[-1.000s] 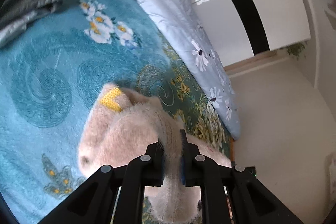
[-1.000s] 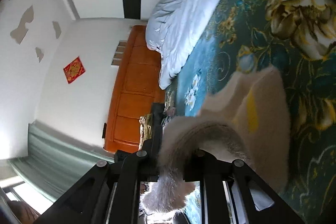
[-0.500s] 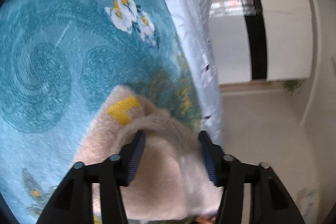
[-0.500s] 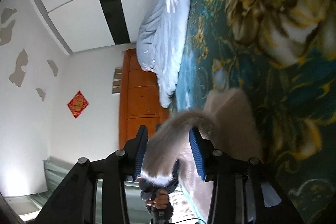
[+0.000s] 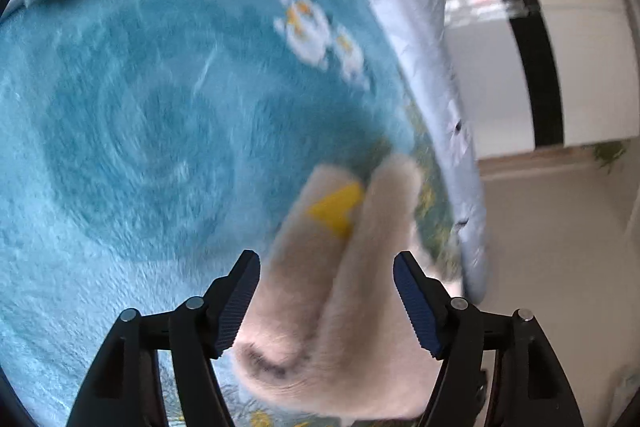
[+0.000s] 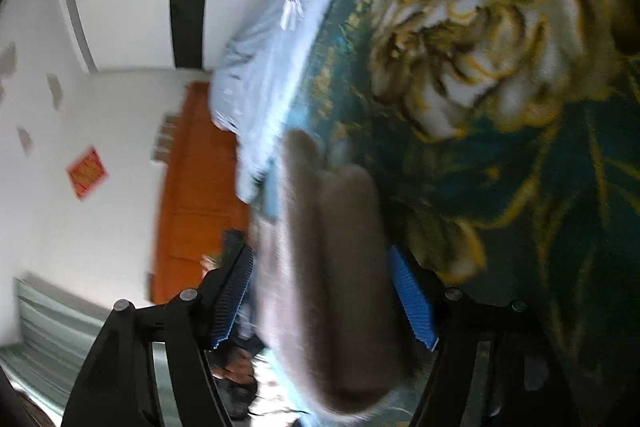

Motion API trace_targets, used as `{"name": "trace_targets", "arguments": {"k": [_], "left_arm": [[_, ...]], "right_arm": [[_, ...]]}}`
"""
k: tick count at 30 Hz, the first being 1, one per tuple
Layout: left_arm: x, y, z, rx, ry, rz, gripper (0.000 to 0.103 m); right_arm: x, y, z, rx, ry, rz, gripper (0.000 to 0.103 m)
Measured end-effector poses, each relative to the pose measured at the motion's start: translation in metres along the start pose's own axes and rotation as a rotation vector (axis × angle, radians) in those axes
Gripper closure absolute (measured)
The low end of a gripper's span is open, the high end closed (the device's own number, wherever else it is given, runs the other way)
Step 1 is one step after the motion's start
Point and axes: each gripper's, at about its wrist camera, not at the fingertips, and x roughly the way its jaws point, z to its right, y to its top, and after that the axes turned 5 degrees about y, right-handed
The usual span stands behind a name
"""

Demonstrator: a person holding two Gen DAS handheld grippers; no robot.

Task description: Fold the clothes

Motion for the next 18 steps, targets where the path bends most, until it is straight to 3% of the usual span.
{"name": "trace_targets", "arguments": {"k": [4,12,15,18], "left_arm": [[0.006,-0.003,-0.003,-0.016,-0.001,-0.005,0.029],[0.018,-0.01,-0.008,-0.048,-0.004,-0.014,0.029],[0.02,-0.014,-0.01,-0.055,-0.002,-0.016,0.029],[0.013,-0.02,-0.012,-0.049,0.006,-0.015,0.029]], "right_arm": [[0.011,-0.008,-0.006,-0.079,-0.082,-0.029,0.031],[0.06,-0.017,-0.014,-0.119,-0.144,-0.105,0.031],[0.069,-0.019,-0.02,-0.129,-0.162,-0.091,0.021],[0.074,-0.021,-0.025,-0.136,-0.179,-0.08,0.02]]}}
